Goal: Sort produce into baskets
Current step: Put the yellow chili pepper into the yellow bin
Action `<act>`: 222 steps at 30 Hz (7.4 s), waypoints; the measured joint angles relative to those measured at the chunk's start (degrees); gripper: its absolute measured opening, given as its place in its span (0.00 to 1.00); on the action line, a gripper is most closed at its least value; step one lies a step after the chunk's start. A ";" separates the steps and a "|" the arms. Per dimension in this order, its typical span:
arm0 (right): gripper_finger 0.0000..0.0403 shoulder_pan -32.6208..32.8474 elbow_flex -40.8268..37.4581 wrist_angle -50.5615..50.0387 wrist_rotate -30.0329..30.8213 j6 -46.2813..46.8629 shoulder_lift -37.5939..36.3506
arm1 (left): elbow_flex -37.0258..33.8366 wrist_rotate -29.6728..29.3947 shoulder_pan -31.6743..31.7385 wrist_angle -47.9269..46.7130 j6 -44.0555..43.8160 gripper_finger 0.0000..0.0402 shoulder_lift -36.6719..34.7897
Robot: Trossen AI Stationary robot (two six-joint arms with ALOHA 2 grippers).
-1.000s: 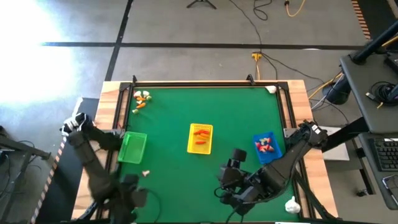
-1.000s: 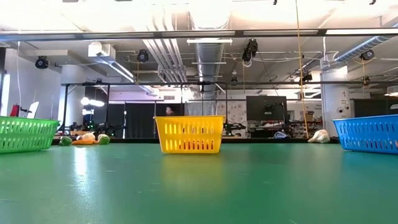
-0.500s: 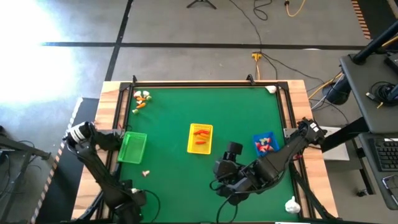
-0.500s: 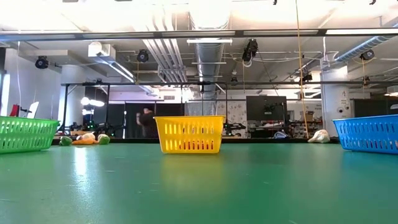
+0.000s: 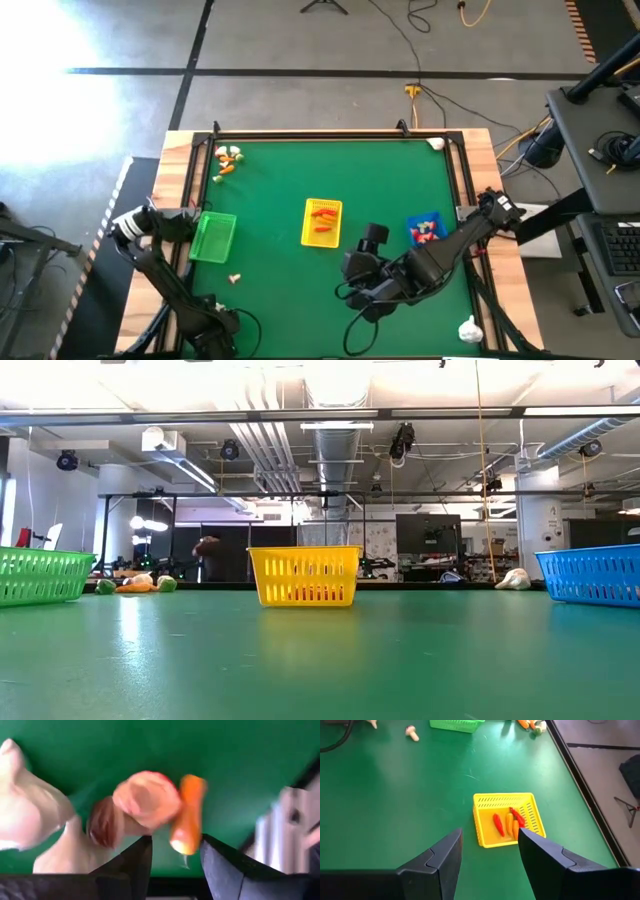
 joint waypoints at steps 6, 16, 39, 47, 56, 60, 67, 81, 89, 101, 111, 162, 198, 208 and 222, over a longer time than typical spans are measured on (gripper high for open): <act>0.46 -0.23 0.00 -0.14 -0.04 -0.06 0.00 | 1.65 2.86 -0.09 -0.36 0.55 0.29 2.88; 0.46 -0.36 0.05 -0.94 -0.04 -1.92 -0.13 | 10.48 -4.78 -0.80 -2.93 2.38 0.02 5.06; 0.45 1.89 10.38 -5.83 -13.11 9.62 -0.33 | 18.16 -40.29 15.73 -19.22 40.63 0.00 3.90; 0.42 7.04 5.13 -5.64 -13.35 20.69 -0.33 | 11.24 -48.66 21.77 -17.67 48.88 0.00 0.37; 0.38 9.90 0.79 -5.35 -8.68 31.87 -0.31 | 10.18 -47.77 28.27 -14.29 64.52 0.00 -10.26; 0.37 10.16 -2.03 -4.32 -6.34 38.00 -0.31 | 10.25 -39.52 34.49 -8.04 72.62 0.00 -13.57; 0.35 11.25 -8.98 6.55 -5.60 45.05 -0.28 | 10.27 -34.83 46.71 1.59 85.95 0.00 -11.95; 0.35 9.07 -12.42 9.90 -5.34 45.13 -0.22 | 10.40 -29.94 59.49 9.63 89.37 0.03 -0.78; 0.35 7.95 -12.35 10.26 -5.24 45.88 -0.22 | 13.05 -30.08 60.06 11.19 85.87 0.23 0.32; 0.43 0.44 -11.93 9.98 -5.97 35.98 -1.37 | 13.57 -33.31 67.63 -3.56 83.32 0.37 -14.14; 0.54 -15.51 -11.06 10.73 -11.65 1.61 -3.56 | -0.49 -33.77 90.69 -13.84 73.01 0.38 -19.57; 0.56 -38.98 -11.13 10.23 -36.73 -13.21 -4.85 | 1.41 -30.07 106.84 -19.83 75.93 0.01 -6.93; 0.56 -16.01 -11.15 -10.43 -21.68 28.86 -10.23 | 0.20 -16.67 61.76 29.40 62.46 0.10 -4.01; 0.56 -16.02 -11.15 -9.88 -21.80 29.93 -10.23 | 4.24 -15.45 61.85 22.51 63.96 0.38 -7.49; 0.56 -16.03 -9.99 -10.15 -21.35 26.37 -10.49 | 2.82 -48.19 80.73 0.14 79.93 0.46 -28.73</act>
